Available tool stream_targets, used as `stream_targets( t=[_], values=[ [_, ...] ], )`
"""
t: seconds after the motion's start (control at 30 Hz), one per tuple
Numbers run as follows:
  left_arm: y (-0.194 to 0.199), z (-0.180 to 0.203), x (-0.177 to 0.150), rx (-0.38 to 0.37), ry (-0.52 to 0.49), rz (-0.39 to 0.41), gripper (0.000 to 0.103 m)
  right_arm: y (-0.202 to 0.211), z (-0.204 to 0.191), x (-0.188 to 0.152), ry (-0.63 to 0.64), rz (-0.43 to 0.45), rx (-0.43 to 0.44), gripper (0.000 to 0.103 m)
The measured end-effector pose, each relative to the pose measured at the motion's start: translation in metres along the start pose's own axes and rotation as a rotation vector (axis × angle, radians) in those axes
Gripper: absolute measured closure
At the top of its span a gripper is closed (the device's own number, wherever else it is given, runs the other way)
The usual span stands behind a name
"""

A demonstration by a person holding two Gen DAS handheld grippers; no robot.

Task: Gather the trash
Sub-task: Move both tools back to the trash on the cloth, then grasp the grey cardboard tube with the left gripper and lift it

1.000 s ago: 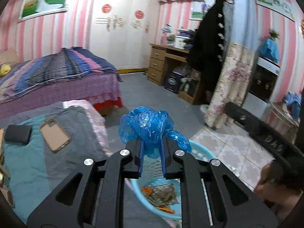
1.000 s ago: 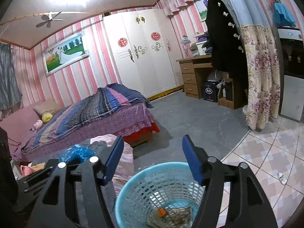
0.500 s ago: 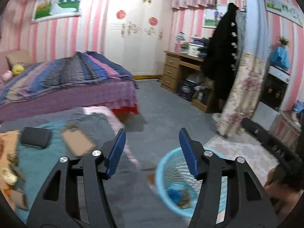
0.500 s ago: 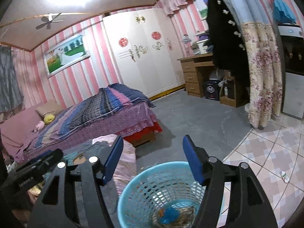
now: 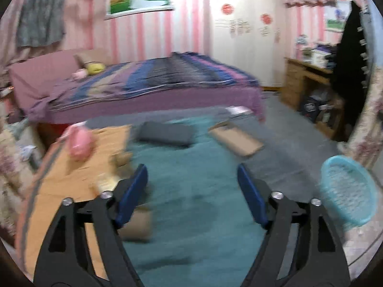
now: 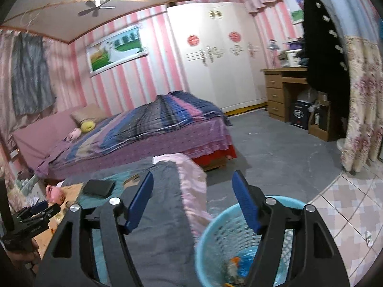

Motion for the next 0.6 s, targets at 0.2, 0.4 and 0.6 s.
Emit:
stream_targets(
  t=[0.2, 0.4, 0.6],
  values=[
    [-0.021, -0.067, -0.035, 0.059, 0.058, -0.128, 0.025, -0.005, -0.05, -0.012, 0.054, -0.025, 0.06, 0.034],
    [-0.042, -0.089, -0.064, 0.034, 0.016, -0.249, 0.024, -0.013, -0.104, -0.029, 0.12, -0.069, 0.119, 0.034],
    [-0.05, -0.094, -0.069, -0.014, 0.047, -0.285, 0.051, -0.018, -0.149, -0.047, 0.179, -0.102, 0.177, 0.033]
  ],
)
Point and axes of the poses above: each gripper's, at about its wrist camera, not at the fingertips, and y roughly against the way its jaws point, z to its right, x to its top, the point moved 1 cm from there along -y, roughly the way its jaws point, and after that the axes turned 9 degrees about -x, right-handed, at the moved point
